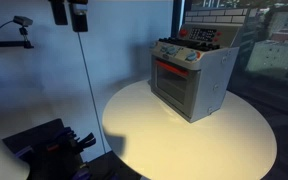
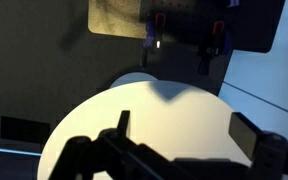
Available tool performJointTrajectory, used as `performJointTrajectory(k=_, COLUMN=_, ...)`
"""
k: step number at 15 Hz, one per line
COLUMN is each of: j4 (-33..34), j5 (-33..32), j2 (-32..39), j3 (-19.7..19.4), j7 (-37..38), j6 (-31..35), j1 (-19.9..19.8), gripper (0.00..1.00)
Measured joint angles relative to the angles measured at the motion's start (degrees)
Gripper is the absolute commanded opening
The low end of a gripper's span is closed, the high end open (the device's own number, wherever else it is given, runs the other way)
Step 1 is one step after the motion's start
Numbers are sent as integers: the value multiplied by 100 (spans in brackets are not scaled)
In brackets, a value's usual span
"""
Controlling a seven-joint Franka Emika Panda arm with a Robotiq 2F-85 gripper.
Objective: Turn the knob on the right towards the left
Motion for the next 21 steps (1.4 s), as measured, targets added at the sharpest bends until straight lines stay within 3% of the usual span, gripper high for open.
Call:
performJointTrajectory(k=11, j4=3, j5=18, j2=96, j3=4, j7=38, j6=96, j1=12, gripper=100)
performJointTrajectory(k=21, j4=484, j5=456, j2=916, j3=185, j7=365, j6=831, j1=63, gripper=100)
